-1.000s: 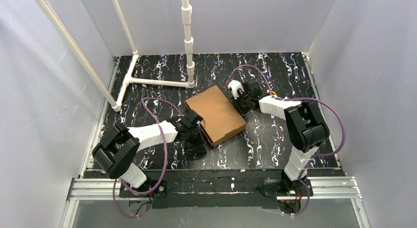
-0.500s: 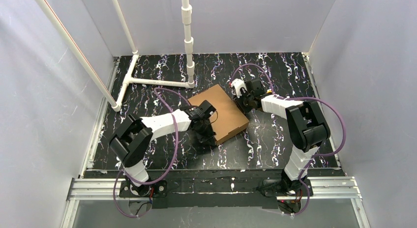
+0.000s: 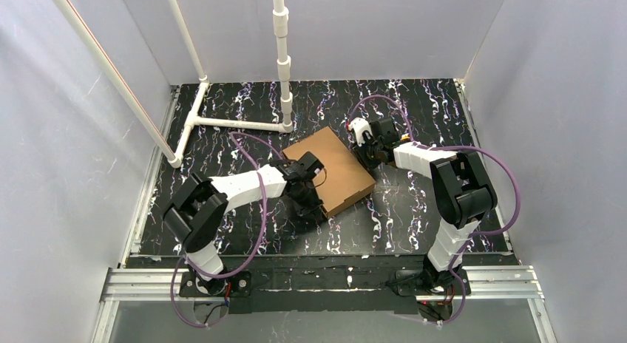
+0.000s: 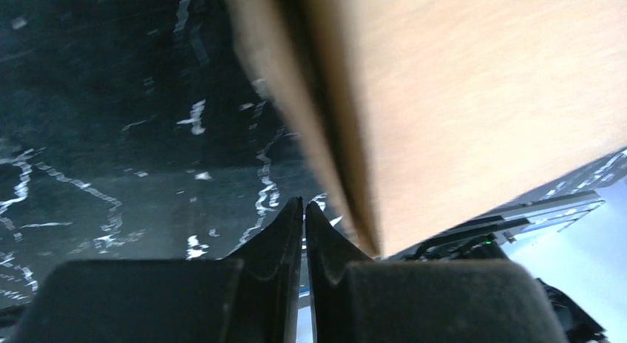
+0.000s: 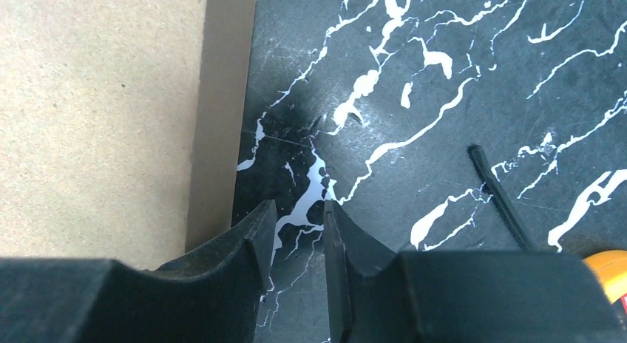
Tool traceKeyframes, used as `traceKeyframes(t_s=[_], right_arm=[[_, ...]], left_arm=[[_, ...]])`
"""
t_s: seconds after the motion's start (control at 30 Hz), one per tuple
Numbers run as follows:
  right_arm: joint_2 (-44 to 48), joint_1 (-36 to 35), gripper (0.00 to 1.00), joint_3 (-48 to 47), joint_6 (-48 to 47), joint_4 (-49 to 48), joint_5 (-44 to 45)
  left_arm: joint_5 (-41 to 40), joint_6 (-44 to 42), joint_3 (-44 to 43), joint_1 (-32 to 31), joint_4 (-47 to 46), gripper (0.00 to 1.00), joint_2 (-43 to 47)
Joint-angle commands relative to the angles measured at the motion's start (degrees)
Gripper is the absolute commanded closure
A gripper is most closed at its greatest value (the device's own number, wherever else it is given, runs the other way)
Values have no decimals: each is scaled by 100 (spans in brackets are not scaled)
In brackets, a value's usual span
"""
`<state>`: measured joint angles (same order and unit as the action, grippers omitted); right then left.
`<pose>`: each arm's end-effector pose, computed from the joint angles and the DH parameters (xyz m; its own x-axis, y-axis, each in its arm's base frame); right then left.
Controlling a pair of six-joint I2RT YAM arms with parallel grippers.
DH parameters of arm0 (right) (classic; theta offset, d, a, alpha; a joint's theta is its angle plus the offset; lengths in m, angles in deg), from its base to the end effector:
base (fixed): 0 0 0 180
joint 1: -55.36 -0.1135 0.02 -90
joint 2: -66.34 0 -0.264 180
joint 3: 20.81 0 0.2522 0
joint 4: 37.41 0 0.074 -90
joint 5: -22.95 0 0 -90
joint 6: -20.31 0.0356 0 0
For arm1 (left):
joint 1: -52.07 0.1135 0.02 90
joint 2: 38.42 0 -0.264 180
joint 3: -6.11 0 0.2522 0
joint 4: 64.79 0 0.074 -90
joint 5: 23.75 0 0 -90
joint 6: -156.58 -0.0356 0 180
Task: Fold the paper box
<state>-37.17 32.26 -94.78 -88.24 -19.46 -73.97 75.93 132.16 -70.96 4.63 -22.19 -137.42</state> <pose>0.3432 0.1511 0.1653 -0.4951 -0.5545 -0.6689 -0.6560 0.7434 -0.1308 0.2270 -0.2561 0.1816 -0.9581 -0.2837 -0.0396 -0.2356 0.8591 -0.4543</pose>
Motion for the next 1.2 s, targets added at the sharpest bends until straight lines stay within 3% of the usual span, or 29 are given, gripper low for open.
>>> traceKeyframes(t_s=[0.0, 0.17, 0.4, 0.5, 0.6, 0.7, 0.9, 1.17], right_arm=[[-61, -38, 61, -63, 136, 271, -224], [-16, 32, 60, -64, 132, 276, -223], [-38, 33, 60, -56, 131, 261, -261], [-71, 33, 60, -62, 156, 266, -298], [-69, 33, 60, -54, 187, 270, -326], [-69, 33, 60, -51, 200, 271, -367], [-76, 33, 59, -87, 139, 313, -345], [128, 226, 53, -149, 33, 381, -259]], left_arm=[[-96, 10, 840, -11, -329, 95, 720], [224, 296, 1694, -33, -1021, 95, 1053], [98, 556, 1556, -117, -985, 96, 1005], [48, 295, 366, -137, -668, 97, 386], [-468, 71, -1279, -154, 402, 97, -489], [107, 74, -1941, -70, 441, 97, -1106], [-266, 45, -1054, -103, 231, 96, -330], [-571, -854, 240, 128, -26, 91, 1165]])
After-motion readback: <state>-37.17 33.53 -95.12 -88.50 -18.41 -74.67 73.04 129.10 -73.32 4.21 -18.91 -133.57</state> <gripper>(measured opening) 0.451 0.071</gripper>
